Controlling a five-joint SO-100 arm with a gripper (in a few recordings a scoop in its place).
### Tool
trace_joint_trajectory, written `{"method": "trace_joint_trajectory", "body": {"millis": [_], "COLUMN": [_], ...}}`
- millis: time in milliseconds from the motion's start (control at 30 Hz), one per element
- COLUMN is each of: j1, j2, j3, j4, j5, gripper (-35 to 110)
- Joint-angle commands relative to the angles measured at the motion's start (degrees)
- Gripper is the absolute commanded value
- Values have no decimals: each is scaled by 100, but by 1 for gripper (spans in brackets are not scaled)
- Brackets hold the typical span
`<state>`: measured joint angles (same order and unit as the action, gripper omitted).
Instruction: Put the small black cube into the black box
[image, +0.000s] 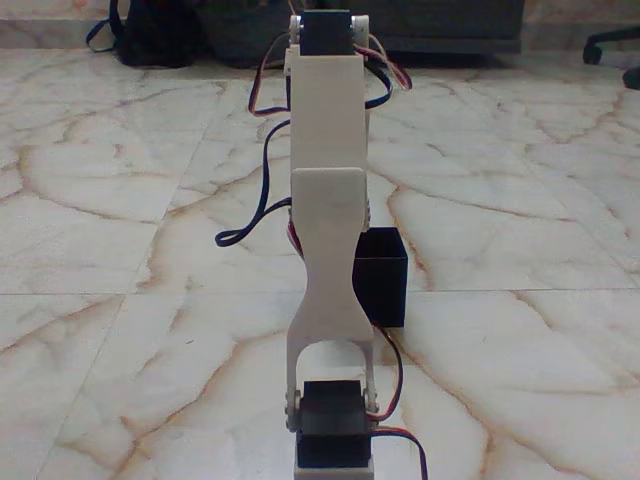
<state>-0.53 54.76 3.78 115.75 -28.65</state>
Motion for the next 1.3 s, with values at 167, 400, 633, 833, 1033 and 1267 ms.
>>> {"method": "trace_joint_trajectory", "body": {"millis": [167,400,633,833,1033,1267], "j1": [185,281,211,255,246,246], "j2": [8297,8631,8561,8262,8262,8262], "j3": [12858,15961,17288,17279,17279,17279], "j4": [-4113,-6565,-8780,-7690,-7690,-7690], "j5": [-3779,-5959,-5010,-5810,-5871,-5871], "gripper": [0,0,1,3,3,3]}}
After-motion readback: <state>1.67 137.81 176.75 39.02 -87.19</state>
